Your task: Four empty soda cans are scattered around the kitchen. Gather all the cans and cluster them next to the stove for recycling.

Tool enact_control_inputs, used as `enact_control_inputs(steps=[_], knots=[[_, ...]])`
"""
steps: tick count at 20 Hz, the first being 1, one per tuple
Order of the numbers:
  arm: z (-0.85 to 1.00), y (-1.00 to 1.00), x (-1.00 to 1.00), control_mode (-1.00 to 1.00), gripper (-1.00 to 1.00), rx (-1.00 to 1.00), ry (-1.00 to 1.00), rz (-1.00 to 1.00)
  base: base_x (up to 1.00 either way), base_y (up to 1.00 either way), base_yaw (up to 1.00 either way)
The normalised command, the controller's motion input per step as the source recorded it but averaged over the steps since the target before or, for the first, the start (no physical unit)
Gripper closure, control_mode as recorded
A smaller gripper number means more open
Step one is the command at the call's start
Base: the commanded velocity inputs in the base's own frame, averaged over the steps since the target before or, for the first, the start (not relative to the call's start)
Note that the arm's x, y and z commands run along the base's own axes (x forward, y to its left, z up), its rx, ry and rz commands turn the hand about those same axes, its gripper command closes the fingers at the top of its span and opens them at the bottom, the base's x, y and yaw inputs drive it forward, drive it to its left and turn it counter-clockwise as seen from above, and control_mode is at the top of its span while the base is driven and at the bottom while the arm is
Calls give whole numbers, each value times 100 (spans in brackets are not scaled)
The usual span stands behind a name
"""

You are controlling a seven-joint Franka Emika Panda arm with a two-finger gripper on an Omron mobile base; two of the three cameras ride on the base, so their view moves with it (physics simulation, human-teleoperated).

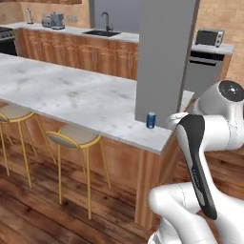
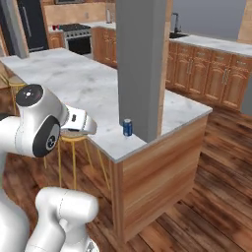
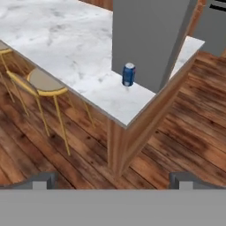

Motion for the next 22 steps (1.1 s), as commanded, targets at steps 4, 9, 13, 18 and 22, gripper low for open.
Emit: enact_control_inputs(steps=[4, 9, 13, 18, 22], knots=[[0, 0, 0, 100, -100, 0, 0, 0, 1, 11, -45], [0, 0, 0, 100, -100, 0, 0, 0, 19, 2, -41], [0, 0, 0, 100, -100, 0, 0, 0, 27, 3, -29], [0, 0, 0, 100, -100, 0, 0, 0, 13, 29, -25], [0, 0, 0, 100, -100, 0, 0, 0, -16, 60, -21]])
